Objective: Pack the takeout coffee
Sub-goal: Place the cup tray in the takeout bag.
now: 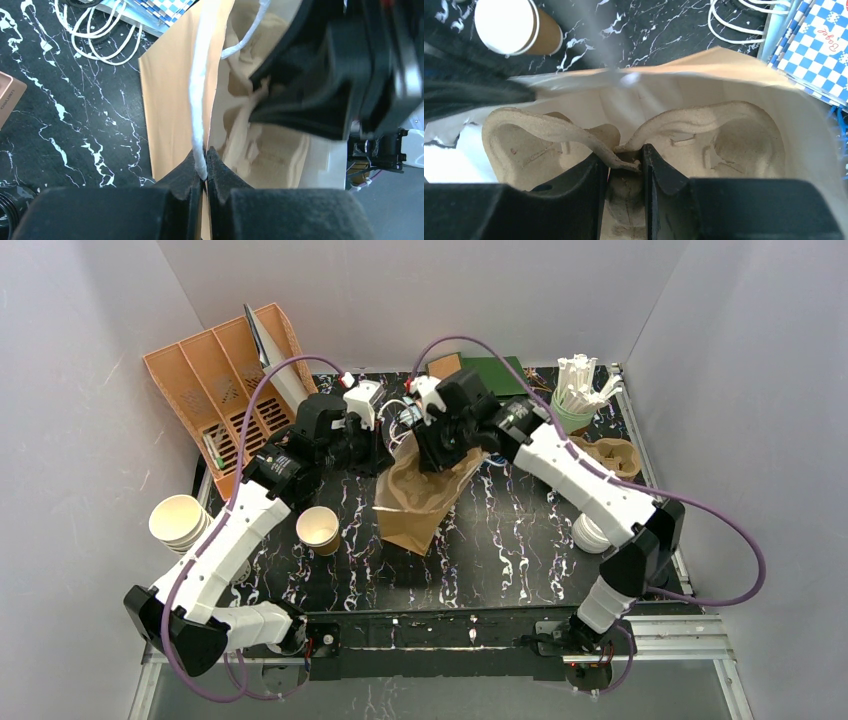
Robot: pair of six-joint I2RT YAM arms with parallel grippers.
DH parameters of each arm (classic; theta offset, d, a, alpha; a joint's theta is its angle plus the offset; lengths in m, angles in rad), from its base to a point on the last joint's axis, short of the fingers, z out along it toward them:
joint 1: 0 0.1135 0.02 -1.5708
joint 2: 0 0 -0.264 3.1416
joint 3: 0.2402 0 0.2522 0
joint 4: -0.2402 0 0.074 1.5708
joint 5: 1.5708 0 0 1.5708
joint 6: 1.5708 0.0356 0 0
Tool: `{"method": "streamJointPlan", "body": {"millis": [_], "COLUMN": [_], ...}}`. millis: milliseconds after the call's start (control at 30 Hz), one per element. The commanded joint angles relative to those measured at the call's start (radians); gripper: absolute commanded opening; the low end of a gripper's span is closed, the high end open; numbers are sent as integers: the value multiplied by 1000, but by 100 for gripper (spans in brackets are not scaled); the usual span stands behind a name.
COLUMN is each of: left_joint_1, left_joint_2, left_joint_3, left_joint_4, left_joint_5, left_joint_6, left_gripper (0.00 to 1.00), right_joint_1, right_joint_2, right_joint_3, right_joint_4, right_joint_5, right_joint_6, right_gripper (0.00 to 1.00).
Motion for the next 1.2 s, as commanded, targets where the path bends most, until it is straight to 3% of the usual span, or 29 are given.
{"method": "streamJointPlan", "body": {"millis": [0, 400, 633, 867, 1167], "left_joint_1": [3, 3, 3, 3, 3], "left_joint_2": [-4, 16, 20, 21, 14], "left_joint_3": [1, -4, -10, -12, -5], "left_joint_4": [18, 29, 43, 32, 26], "left_joint_5": [-1, -7, -7, -103, -254], "left_joint_6": [-29, -73, -93, -119, -53], "left_gripper": [1, 2, 2, 2, 2], "right_joint_1": [93, 171, 171, 173, 173], "right_joint_2": [-104, -95, -79, -115, -98], "right_joint_3": [-110, -237, -296, -423, -465], "right_joint_4": [148, 215, 247, 370, 386], "right_joint_5": [226, 412, 430, 406, 384], "right_joint_6": [-53, -41, -22, -21, -27], "right_gripper": [36, 39, 39, 39, 39]}}
